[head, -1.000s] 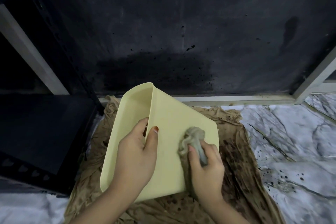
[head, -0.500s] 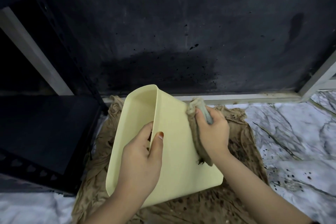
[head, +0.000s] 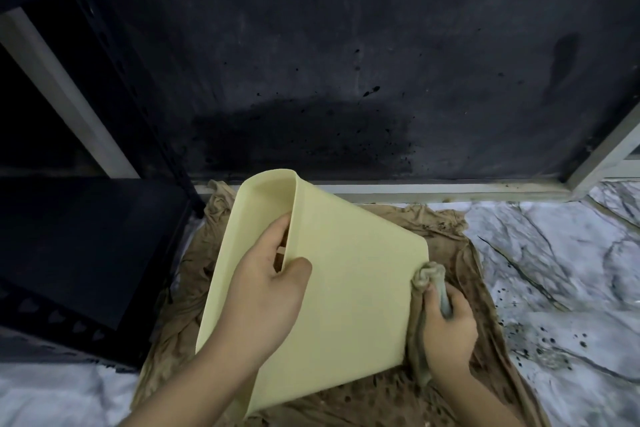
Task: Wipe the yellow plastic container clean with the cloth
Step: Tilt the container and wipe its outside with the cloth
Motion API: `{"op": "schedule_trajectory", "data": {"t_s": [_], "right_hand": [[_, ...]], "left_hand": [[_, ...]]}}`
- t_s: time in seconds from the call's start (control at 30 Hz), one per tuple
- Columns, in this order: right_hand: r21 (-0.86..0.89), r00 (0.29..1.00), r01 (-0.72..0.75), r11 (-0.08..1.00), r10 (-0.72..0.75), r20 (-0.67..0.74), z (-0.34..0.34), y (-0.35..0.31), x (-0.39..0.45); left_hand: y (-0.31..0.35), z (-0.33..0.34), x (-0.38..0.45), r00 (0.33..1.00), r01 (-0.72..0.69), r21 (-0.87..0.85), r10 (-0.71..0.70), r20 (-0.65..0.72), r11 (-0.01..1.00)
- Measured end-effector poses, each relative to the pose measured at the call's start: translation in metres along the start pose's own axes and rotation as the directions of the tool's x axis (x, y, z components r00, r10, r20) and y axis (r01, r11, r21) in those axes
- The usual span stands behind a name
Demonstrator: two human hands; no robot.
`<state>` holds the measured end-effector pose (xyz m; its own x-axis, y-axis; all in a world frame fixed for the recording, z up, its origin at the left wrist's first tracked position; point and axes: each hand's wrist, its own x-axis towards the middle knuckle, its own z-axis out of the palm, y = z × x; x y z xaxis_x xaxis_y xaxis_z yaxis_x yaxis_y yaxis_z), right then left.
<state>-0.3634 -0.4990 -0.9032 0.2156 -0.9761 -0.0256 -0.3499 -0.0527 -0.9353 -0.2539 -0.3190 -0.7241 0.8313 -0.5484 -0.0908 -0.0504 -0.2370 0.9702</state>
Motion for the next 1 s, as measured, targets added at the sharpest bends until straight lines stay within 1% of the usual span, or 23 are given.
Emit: {"op": "schedule_trajectory", "data": {"t_s": [0.13,0.2,0.27,0.37,0.47,0.53,0.6,0.63,0.73,0.77,0.83,0.93,1.0], "right_hand": [[0.027,0.999,-0.011,1.000,0.009,0.050,-0.009,-0.001,-0.017],[0.061,0.997,0.027,0.998,-0.031,0.069,-0.008,-0.005,-0.029],[0.109,0.989,0.124,0.986,-0.132,0.069,-0.005,-0.013,-0.043],[0.210,0.955,0.255,0.944,-0.280,0.099,0.000,-0.035,-0.059],[0.277,0.894,0.390,0.878,-0.434,0.115,0.008,-0.062,-0.063],[0.328,0.863,0.431,0.841,-0.490,0.122,0.012,-0.087,-0.063],[0.378,0.856,0.418,0.826,-0.497,0.139,0.012,-0.113,-0.059],[0.367,0.852,0.418,0.831,-0.499,0.159,0.011,-0.124,-0.054],[0.191,0.841,0.417,0.888,-0.457,0.289,0.003,-0.146,-0.032],[0.149,0.845,0.386,0.910,-0.414,0.337,-0.001,-0.149,-0.024],[0.071,0.857,0.342,0.937,-0.342,0.387,-0.006,-0.147,-0.007],[-0.042,0.887,0.280,0.959,-0.242,0.394,-0.013,-0.133,0.017],[-0.086,0.916,0.208,0.974,-0.163,0.367,-0.016,-0.120,0.028]], "left_hand": [[0.004,0.003,0.005,0.988,-0.005,-0.089,-0.009,-0.152,0.996],[0.004,0.004,0.008,0.976,-0.036,-0.087,0.016,-0.219,0.996],[0.001,0.006,0.009,0.960,-0.077,-0.064,0.056,-0.276,0.995],[0.000,0.007,0.005,0.942,-0.132,-0.032,0.115,-0.316,0.991],[0.000,0.008,0.002,0.938,-0.182,0.003,0.174,-0.300,0.983],[-0.003,0.010,0.000,0.931,-0.226,0.059,0.233,-0.280,0.972],[-0.007,0.014,-0.002,0.929,-0.244,0.102,0.263,-0.259,0.964],[-0.008,0.014,-0.003,0.930,-0.248,0.115,0.269,-0.251,0.962],[-0.011,0.013,-0.003,0.933,-0.252,0.134,0.278,-0.229,0.958],[-0.011,0.012,-0.003,0.936,-0.249,0.133,0.273,-0.221,0.959],[-0.011,0.012,-0.004,0.937,-0.248,0.138,0.273,-0.217,0.959],[-0.010,0.012,-0.005,0.941,-0.246,0.135,0.270,-0.205,0.960],[-0.011,0.011,-0.005,0.939,-0.251,0.136,0.275,-0.205,0.958]]}}
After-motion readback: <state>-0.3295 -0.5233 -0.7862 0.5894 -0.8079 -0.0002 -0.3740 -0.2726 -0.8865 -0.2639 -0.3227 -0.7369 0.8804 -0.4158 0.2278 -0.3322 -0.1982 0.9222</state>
